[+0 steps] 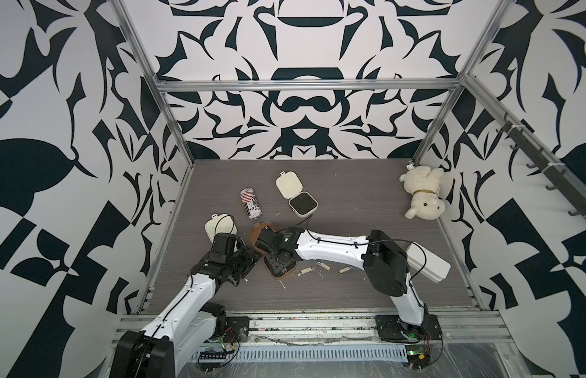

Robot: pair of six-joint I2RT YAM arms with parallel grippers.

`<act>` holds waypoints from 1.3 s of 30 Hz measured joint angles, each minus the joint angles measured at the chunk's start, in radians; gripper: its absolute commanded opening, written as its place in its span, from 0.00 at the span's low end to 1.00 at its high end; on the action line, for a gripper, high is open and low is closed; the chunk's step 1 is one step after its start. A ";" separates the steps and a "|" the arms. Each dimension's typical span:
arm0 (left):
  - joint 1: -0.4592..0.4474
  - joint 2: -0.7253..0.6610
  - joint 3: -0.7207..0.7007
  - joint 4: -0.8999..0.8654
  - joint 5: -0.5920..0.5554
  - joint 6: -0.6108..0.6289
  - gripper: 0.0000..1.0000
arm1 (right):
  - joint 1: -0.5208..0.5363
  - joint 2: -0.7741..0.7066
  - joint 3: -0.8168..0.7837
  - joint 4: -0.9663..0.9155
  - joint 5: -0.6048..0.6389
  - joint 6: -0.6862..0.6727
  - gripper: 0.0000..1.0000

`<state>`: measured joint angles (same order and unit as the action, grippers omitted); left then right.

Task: Organize nail clipper sets
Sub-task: Place the nail clipper in the storage box.

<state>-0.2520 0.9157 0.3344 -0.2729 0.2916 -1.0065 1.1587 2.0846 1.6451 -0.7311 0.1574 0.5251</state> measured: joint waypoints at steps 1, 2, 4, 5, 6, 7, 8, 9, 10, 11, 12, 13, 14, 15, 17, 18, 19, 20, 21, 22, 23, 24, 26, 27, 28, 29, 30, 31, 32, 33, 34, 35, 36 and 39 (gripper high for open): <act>0.000 0.000 0.000 0.000 0.000 0.000 0.52 | 0.000 -0.005 -0.001 0.002 0.000 0.000 0.37; 0.000 0.000 0.000 0.000 0.000 0.000 0.52 | 0.000 -0.009 -0.001 0.003 -0.001 0.003 0.33; 0.000 0.000 0.000 0.000 0.000 0.000 0.52 | 0.000 -0.012 -0.001 0.004 -0.005 0.008 0.27; 0.000 0.000 0.000 0.000 0.000 0.000 0.52 | 0.000 -0.012 -0.002 0.005 -0.006 0.008 0.24; 0.000 0.000 0.000 0.000 0.000 0.000 0.51 | 0.000 -0.011 -0.003 0.006 -0.008 0.008 0.21; 0.000 0.000 0.000 0.000 0.000 0.000 0.51 | 0.000 -0.008 -0.004 0.007 -0.012 0.008 0.19; 0.000 0.000 0.000 0.000 0.000 0.000 0.51 | 0.000 -0.008 -0.004 0.008 -0.016 0.010 0.18; 0.000 0.000 0.000 0.000 0.000 0.000 0.52 | 0.000 -0.006 -0.005 0.009 -0.019 0.009 0.17; 0.000 0.000 0.000 0.000 0.000 0.000 0.51 | 0.000 -0.004 -0.005 0.010 -0.023 0.008 0.17; 0.000 0.000 0.000 0.000 0.000 0.000 0.52 | 0.000 -0.003 -0.005 0.011 -0.026 0.008 0.16; 0.000 0.000 0.000 0.000 0.000 0.000 0.52 | 0.000 -0.002 -0.006 0.012 -0.028 0.008 0.16; 0.000 0.000 0.000 0.000 0.000 0.000 0.51 | 0.000 0.000 -0.008 0.013 -0.031 0.008 0.16; 0.000 0.000 0.000 0.000 0.000 0.000 0.52 | 0.000 0.000 -0.011 0.016 -0.034 0.008 0.16; 0.000 0.000 0.000 0.000 0.000 0.000 0.52 | 0.000 0.002 -0.014 0.017 -0.036 0.008 0.15; 0.000 0.002 0.000 0.000 0.000 0.000 0.52 | 0.000 0.007 -0.019 0.019 -0.041 0.009 0.15; 0.000 0.002 0.000 0.000 0.000 0.000 0.51 | 0.000 0.010 -0.021 0.021 -0.042 0.010 0.15; 0.000 0.003 0.000 0.000 0.000 0.000 0.52 | 0.000 0.011 -0.027 0.026 -0.045 0.011 0.15; 0.000 0.003 0.000 0.000 0.000 0.000 0.51 | 0.000 0.013 -0.034 0.028 -0.046 0.011 0.15; 0.000 0.004 0.000 0.000 0.000 0.000 0.51 | 0.000 0.015 -0.040 0.030 -0.047 0.012 0.15; 0.000 0.005 0.000 0.000 0.000 0.000 0.51 | 0.000 0.016 -0.045 0.035 -0.048 0.014 0.14; 0.000 0.005 0.000 0.000 0.000 0.000 0.52 | 0.000 0.016 -0.046 0.039 -0.048 0.016 0.14; 0.000 0.006 0.000 0.000 0.000 0.000 0.51 | 0.000 0.016 -0.047 0.045 -0.048 0.018 0.14; 0.000 0.007 0.000 0.000 -0.001 0.000 0.52 | 0.000 0.016 -0.051 0.056 -0.049 0.020 0.14; 0.000 0.007 0.000 0.000 -0.001 0.000 0.51 | 0.000 0.016 -0.053 0.062 -0.049 0.022 0.14; 0.000 0.007 0.000 0.000 -0.001 0.000 0.52 | 0.000 0.016 -0.056 0.071 -0.049 0.023 0.14; 0.000 0.007 0.000 0.000 -0.001 0.000 0.51 | 0.000 0.016 -0.059 0.077 -0.049 0.023 0.14; 0.000 0.008 0.000 0.000 -0.001 0.000 0.52 | 0.000 0.016 -0.063 0.086 -0.049 0.025 0.13; 0.000 0.008 0.000 0.000 -0.001 0.000 0.52 | 0.000 0.015 -0.065 0.093 -0.049 0.026 0.13; 0.000 0.008 0.000 0.000 -0.001 0.000 0.52 | 0.000 0.014 -0.069 0.100 -0.048 0.026 0.13; 0.000 0.008 0.000 0.000 -0.001 0.000 0.51 | 0.000 0.013 -0.073 0.108 -0.048 0.026 0.14; 0.000 0.008 0.000 0.000 -0.001 0.000 0.51 | 0.000 0.012 -0.079 0.116 -0.046 0.027 0.14; 0.000 0.007 0.000 0.000 -0.001 0.000 0.51 | 0.000 0.008 -0.085 0.123 -0.045 0.028 0.14; 0.000 0.007 0.000 0.000 -0.002 0.000 0.51 | 0.000 0.004 -0.092 0.130 -0.044 0.029 0.13; 0.000 0.007 0.000 0.000 -0.002 0.000 0.51 | -0.004 -0.003 -0.105 0.144 -0.046 0.032 0.14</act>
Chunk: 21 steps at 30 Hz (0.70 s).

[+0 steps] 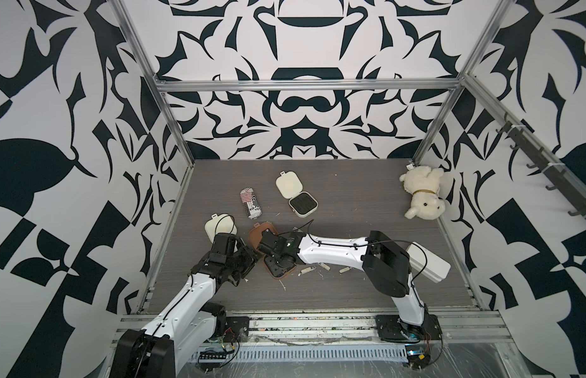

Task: Organize nail clipper sets
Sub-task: Place the nail clipper in the storage box.

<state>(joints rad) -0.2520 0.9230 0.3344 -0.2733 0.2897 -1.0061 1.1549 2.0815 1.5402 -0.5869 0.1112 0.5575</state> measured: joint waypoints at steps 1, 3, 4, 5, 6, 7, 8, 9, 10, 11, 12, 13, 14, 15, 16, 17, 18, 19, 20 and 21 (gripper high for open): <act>0.000 0.000 0.000 0.000 0.000 0.000 0.51 | -0.001 -0.001 0.000 0.001 -0.001 0.001 0.13; 0.000 0.000 0.000 0.000 0.000 0.000 0.51 | -0.002 -0.001 0.000 0.001 -0.003 0.000 0.14; 0.000 0.000 0.000 0.000 -0.001 0.000 0.51 | -0.002 -0.001 0.001 0.001 -0.003 0.000 0.14; 0.000 0.000 0.000 0.000 -0.001 0.000 0.51 | -0.003 -0.001 0.003 -0.001 -0.004 0.000 0.15; 0.000 -0.001 0.000 0.000 -0.001 0.000 0.51 | -0.003 -0.001 0.008 -0.005 -0.005 -0.001 0.15; 0.000 -0.003 0.000 0.000 -0.001 0.000 0.51 | -0.003 -0.001 0.013 -0.013 -0.006 -0.002 0.16; 0.000 -0.006 0.000 0.000 -0.001 0.000 0.51 | -0.003 -0.001 0.018 -0.023 -0.008 -0.003 0.16; 0.000 -0.008 0.000 0.000 -0.001 0.000 0.51 | -0.004 0.000 0.024 -0.033 -0.009 -0.004 0.17; 0.000 -0.011 0.000 0.000 -0.002 0.000 0.51 | -0.004 0.001 0.035 -0.045 -0.010 -0.006 0.17; 0.000 -0.014 0.000 0.000 -0.002 0.000 0.51 | -0.004 0.001 0.045 -0.053 -0.010 -0.008 0.19; 0.000 -0.016 0.000 -0.001 -0.002 0.000 0.51 | -0.004 0.002 0.056 -0.060 -0.010 -0.010 0.20; 0.000 -0.019 0.000 -0.002 -0.002 0.000 0.51 | -0.005 0.001 0.070 -0.065 -0.010 -0.011 0.21; 0.000 -0.021 0.000 -0.002 -0.002 0.000 0.51 | -0.006 0.001 0.082 -0.068 -0.010 -0.013 0.23; 0.000 -0.022 0.000 -0.004 -0.002 0.000 0.51 | -0.006 0.001 0.093 -0.069 -0.010 -0.015 0.24; 0.000 -0.023 0.000 -0.005 -0.002 0.000 0.51 | -0.006 0.001 0.100 -0.071 -0.008 -0.016 0.27; -0.001 -0.025 0.000 -0.008 -0.003 0.000 0.52 | -0.008 0.001 0.104 -0.073 -0.004 -0.019 0.29; -0.002 -0.026 0.000 -0.009 -0.004 0.000 0.52 | -0.010 0.000 0.105 -0.076 -0.002 -0.021 0.31; -0.005 -0.026 0.000 -0.011 -0.006 0.000 0.52 | -0.013 0.000 0.105 -0.083 0.002 -0.023 0.34; -0.010 -0.026 0.000 -0.013 -0.009 0.000 0.53 | -0.015 -0.002 0.099 -0.085 0.003 -0.024 0.35; -0.019 -0.026 0.001 -0.017 -0.013 -0.001 0.53 | -0.020 -0.011 0.083 -0.083 0.007 -0.025 0.37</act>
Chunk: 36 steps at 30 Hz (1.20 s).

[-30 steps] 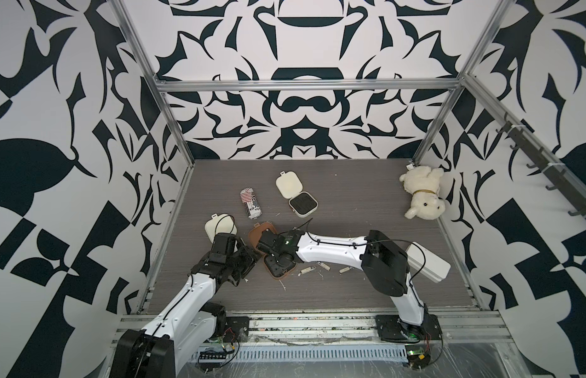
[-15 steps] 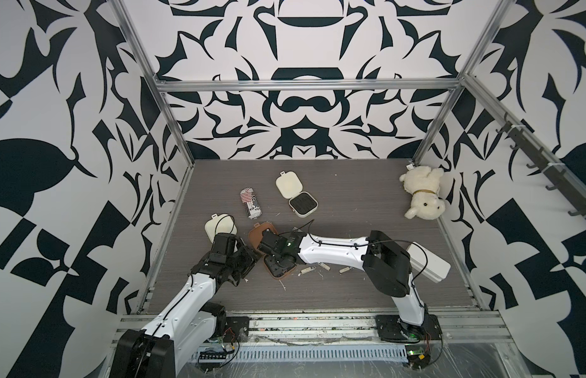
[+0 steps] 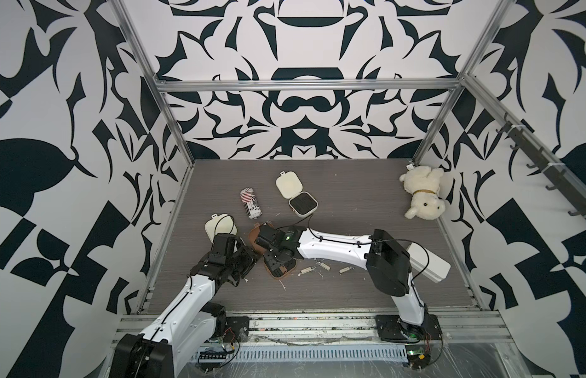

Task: Organize nail clipper sets
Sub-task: Place the nail clipper in the storage box, then adjust the nail clipper at the center of the board.

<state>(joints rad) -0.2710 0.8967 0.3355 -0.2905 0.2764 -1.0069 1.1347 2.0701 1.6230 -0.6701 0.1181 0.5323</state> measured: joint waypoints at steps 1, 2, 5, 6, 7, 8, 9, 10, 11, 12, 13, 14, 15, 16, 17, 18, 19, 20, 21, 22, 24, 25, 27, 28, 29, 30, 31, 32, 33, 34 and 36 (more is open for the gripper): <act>-0.014 0.000 0.001 -0.003 -0.006 -0.001 0.54 | -0.008 -0.019 -0.027 0.000 0.003 0.000 0.38; -0.026 0.000 0.003 -0.005 -0.011 -0.002 0.54 | -0.017 -0.042 -0.059 0.001 0.007 0.001 0.40; -0.072 0.006 0.017 -0.010 -0.031 -0.011 0.54 | -0.064 -0.151 -0.184 -0.003 0.018 0.012 0.45; -0.088 0.011 0.024 -0.012 -0.039 -0.013 0.55 | -0.087 -0.197 -0.233 0.001 0.021 0.017 0.47; -0.105 0.017 0.033 -0.013 -0.050 -0.016 0.56 | -0.113 -0.245 -0.283 0.005 0.025 0.022 0.50; -0.119 0.022 0.041 -0.014 -0.058 -0.018 0.56 | -0.134 -0.286 -0.327 0.012 0.027 0.029 0.52; -0.135 0.029 0.052 -0.018 -0.067 -0.019 0.57 | -0.161 -0.339 -0.383 0.018 0.031 0.037 0.55; -0.150 0.036 0.064 -0.019 -0.075 -0.021 0.57 | -0.188 -0.387 -0.434 0.024 0.034 0.045 0.57; -0.160 0.042 0.075 -0.021 -0.079 -0.021 0.57 | -0.218 -0.436 -0.487 0.028 0.036 0.054 0.58; -0.169 0.050 0.087 -0.021 -0.085 -0.022 0.57 | -0.248 -0.487 -0.540 0.034 0.038 0.063 0.60; -0.176 0.059 0.100 -0.021 -0.089 -0.023 0.57 | -0.286 -0.543 -0.598 0.036 0.040 0.072 0.62; -0.180 0.065 0.108 -0.019 -0.092 -0.023 0.57 | -0.322 -0.591 -0.646 0.035 0.041 0.079 0.63; -0.182 0.071 0.116 -0.018 -0.096 -0.023 0.58 | -0.359 -0.640 -0.694 0.035 0.040 0.085 0.64; -0.182 0.075 0.121 -0.017 -0.098 -0.023 0.58 | -0.402 -0.689 -0.739 0.032 0.040 0.093 0.64; -0.183 0.077 0.124 -0.017 -0.100 -0.023 0.59 | -0.438 -0.726 -0.772 0.032 0.035 0.097 0.65; -0.184 0.079 0.126 -0.016 -0.102 -0.023 0.59 | -0.474 -0.763 -0.805 0.032 0.033 0.100 0.65; -0.184 0.080 0.127 -0.016 -0.105 -0.023 0.59 | -0.509 -0.798 -0.835 0.029 0.031 0.102 0.65; -0.184 0.083 0.128 -0.016 -0.105 -0.023 0.60 | -0.532 -0.821 -0.854 0.028 0.027 0.103 0.66; -0.184 0.087 0.130 -0.016 -0.106 -0.022 0.60 | -0.553 -0.843 -0.871 0.028 0.021 0.104 0.66; -0.184 0.093 0.131 -0.014 -0.106 -0.022 0.60 | -0.570 -0.857 -0.883 0.027 0.015 0.104 0.66; -0.184 0.106 0.133 -0.008 -0.106 -0.022 0.60 | -0.595 -0.863 -0.893 0.026 0.005 0.103 0.66; -0.184 0.114 0.133 -0.005 -0.106 -0.022 0.60 | -0.608 -0.859 -0.893 0.027 0.000 0.102 0.67; -0.184 0.125 0.134 0.002 -0.105 -0.022 0.60 | -0.634 -0.845 -0.893 0.034 -0.011 0.097 0.67; -0.184 0.128 0.134 0.004 -0.105 -0.022 0.60 | -0.648 -0.835 -0.893 0.038 -0.016 0.094 0.67; -0.184 0.128 0.134 0.005 -0.105 -0.022 0.60 | -0.660 -0.824 -0.893 0.042 -0.022 0.092 0.68; -0.184 0.127 0.134 0.007 -0.104 -0.022 0.60 | -0.676 -0.809 -0.893 0.049 -0.030 0.088 0.68; -0.184 0.127 0.134 0.010 -0.104 -0.022 0.60 | -0.689 -0.794 -0.893 0.055 -0.037 0.085 0.68; -0.184 0.127 0.134 0.012 -0.105 -0.022 0.60 | -0.702 -0.780 -0.893 0.062 -0.042 0.080 0.68; -0.184 0.126 0.134 0.012 -0.105 -0.023 0.61 | -0.714 -0.765 -0.893 0.070 -0.051 0.074 0.68; -0.184 0.124 0.134 0.013 -0.105 -0.023 0.61 | -0.723 -0.752 -0.893 0.077 -0.059 0.071 0.68; -0.184 0.124 0.134 0.017 -0.105 -0.023 0.61 | -0.735 -0.729 -0.893 0.091 -0.071 0.066 0.66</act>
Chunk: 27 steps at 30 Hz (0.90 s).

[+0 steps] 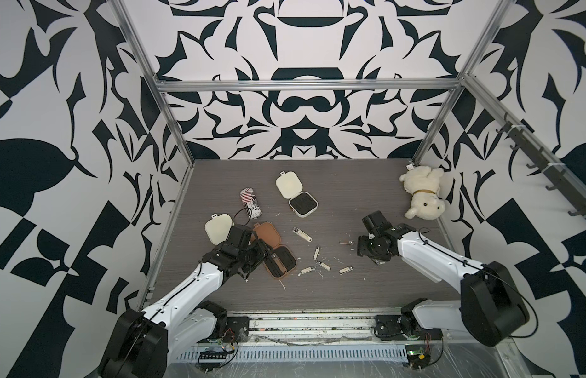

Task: Organize nail clipper sets
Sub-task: Adjust the nail clipper at the center of the board.

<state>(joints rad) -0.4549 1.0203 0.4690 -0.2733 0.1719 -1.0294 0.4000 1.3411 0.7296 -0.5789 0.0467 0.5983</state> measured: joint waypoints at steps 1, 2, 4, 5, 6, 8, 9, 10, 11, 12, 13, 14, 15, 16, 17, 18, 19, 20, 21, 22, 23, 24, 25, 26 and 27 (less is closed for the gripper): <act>0.000 0.000 0.000 0.001 0.000 0.000 0.61 | -0.002 0.011 0.000 0.006 -0.008 -0.002 0.62; 0.000 0.000 0.000 0.002 0.000 0.000 0.61 | -0.001 0.023 0.002 0.010 -0.014 -0.004 0.59; 0.000 0.000 0.000 0.002 0.000 -0.001 0.61 | -0.001 0.046 0.004 0.016 -0.023 -0.010 0.48; 0.000 0.000 0.000 0.003 0.000 -0.002 0.61 | -0.001 0.058 0.005 0.019 -0.026 -0.013 0.43; 0.000 0.000 0.000 0.005 0.000 -0.003 0.61 | -0.001 0.070 0.006 0.022 -0.030 -0.014 0.38; 0.000 0.000 0.000 0.008 0.000 -0.003 0.61 | -0.001 0.089 0.006 0.028 -0.037 -0.020 0.31; 0.000 0.000 0.000 0.009 0.000 -0.003 0.61 | -0.001 0.098 0.006 0.031 -0.040 -0.019 0.27; 0.000 0.000 0.000 0.008 0.000 -0.004 0.61 | -0.001 0.107 0.008 0.032 -0.045 -0.019 0.25; 0.000 0.000 0.000 0.009 0.000 -0.004 0.61 | -0.001 0.114 0.009 0.035 -0.048 -0.021 0.24; 0.000 0.000 0.000 0.008 0.000 -0.004 0.61 | -0.001 0.120 0.010 0.039 -0.052 -0.022 0.22; 0.000 0.000 0.000 0.009 0.000 -0.004 0.61 | -0.001 0.127 0.013 0.043 -0.058 -0.021 0.21; 0.000 0.000 0.000 0.009 0.000 -0.004 0.61 | -0.001 0.133 0.017 0.047 -0.062 -0.023 0.21; 0.000 0.000 0.000 0.009 0.000 -0.004 0.61 | -0.001 0.140 0.022 0.051 -0.066 -0.022 0.20; 0.000 0.000 0.000 0.009 0.000 -0.004 0.61 | -0.001 0.146 0.027 0.058 -0.070 -0.021 0.20; 0.000 0.000 0.000 0.009 0.000 -0.004 0.61 | -0.001 0.152 0.033 0.063 -0.072 -0.021 0.19; 0.000 0.000 0.000 0.010 0.000 -0.004 0.61 | -0.001 0.159 0.039 0.066 -0.074 -0.021 0.19; 0.000 0.000 0.000 0.010 0.000 -0.004 0.61 | -0.001 0.167 0.046 0.072 -0.076 -0.021 0.19; 0.000 0.000 0.000 0.010 0.000 -0.004 0.61 | -0.001 0.175 0.052 0.076 -0.078 -0.021 0.19; 0.000 0.000 0.000 0.011 0.000 -0.005 0.61 | -0.001 0.186 0.059 0.081 -0.078 -0.021 0.18; 0.000 0.000 -0.001 0.013 0.000 -0.005 0.61 | -0.001 0.198 0.066 0.085 -0.079 -0.021 0.18; 0.000 0.000 -0.002 0.015 0.000 -0.005 0.61 | -0.001 0.207 0.074 0.083 -0.079 -0.022 0.18; 0.000 0.000 -0.002 0.016 0.000 -0.005 0.61 | -0.001 0.216 0.083 0.088 -0.079 -0.022 0.18; 0.000 0.001 -0.003 0.016 0.000 -0.005 0.61 | -0.001 0.227 0.093 0.090 -0.079 -0.023 0.17; 0.000 0.002 -0.003 0.017 0.000 -0.005 0.61 | -0.001 0.237 0.103 0.091 -0.078 -0.023 0.17; 0.000 0.003 -0.004 0.019 0.000 -0.006 0.62 | -0.001 0.249 0.116 0.092 -0.078 -0.025 0.17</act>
<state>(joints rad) -0.4549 1.0237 0.4652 -0.2543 0.1719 -1.0355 0.3988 1.5906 0.8452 -0.4866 -0.0311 0.5732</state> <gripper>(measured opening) 0.614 0.171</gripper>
